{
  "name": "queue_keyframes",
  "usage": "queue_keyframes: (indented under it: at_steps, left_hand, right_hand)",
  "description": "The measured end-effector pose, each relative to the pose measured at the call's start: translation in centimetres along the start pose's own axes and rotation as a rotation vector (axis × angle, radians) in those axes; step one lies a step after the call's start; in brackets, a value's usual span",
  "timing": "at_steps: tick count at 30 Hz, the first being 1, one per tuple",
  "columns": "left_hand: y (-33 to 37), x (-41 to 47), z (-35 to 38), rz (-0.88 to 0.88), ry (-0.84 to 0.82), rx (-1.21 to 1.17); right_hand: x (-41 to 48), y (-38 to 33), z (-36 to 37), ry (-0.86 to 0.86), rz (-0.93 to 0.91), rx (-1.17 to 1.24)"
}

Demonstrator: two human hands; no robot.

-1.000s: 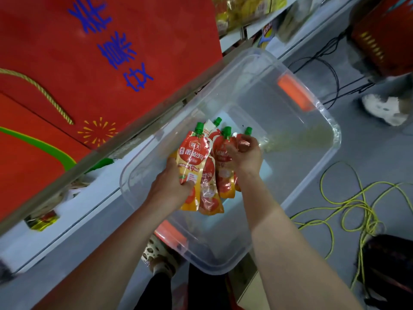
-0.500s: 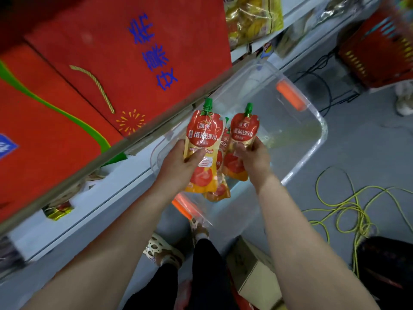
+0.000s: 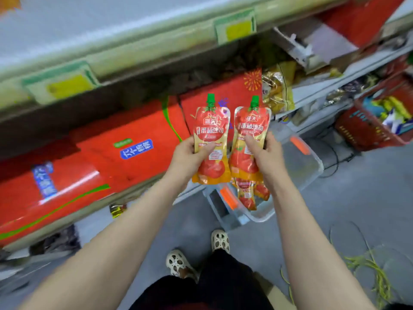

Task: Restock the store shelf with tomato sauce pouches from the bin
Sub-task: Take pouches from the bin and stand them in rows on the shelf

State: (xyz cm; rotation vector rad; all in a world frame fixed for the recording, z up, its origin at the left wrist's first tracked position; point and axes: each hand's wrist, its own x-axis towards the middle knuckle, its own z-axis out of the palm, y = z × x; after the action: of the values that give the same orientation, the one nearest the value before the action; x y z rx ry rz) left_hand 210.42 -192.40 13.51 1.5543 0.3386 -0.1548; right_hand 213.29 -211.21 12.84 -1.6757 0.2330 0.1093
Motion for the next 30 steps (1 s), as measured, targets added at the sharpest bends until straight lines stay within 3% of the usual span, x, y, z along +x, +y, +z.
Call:
queue_keyframes:
  at_steps: [9,16,21,30]
  left_hand:
    - [11.4,-6.5,-11.1,0.358,0.116,-0.068]
    - [18.6,-7.5,-19.4,0.607,0.364,-0.189]
    - [20.6,-6.2,-24.8,0.619,0.606,-0.201]
    - [20.8,-2.9,-28.4,0.562,0.757,-0.234]
  right_hand:
    - [-4.1,-14.0,7.7,-0.155,-0.376,0.034]
    - [-2.5,-25.4,15.9,-0.334,-0.572,0.044]
    - [1.6,-31.2,21.2,-0.503,-0.561,-0.002]
    - [10.9,-31.5,30.3,-0.57,-0.395,-0.027]
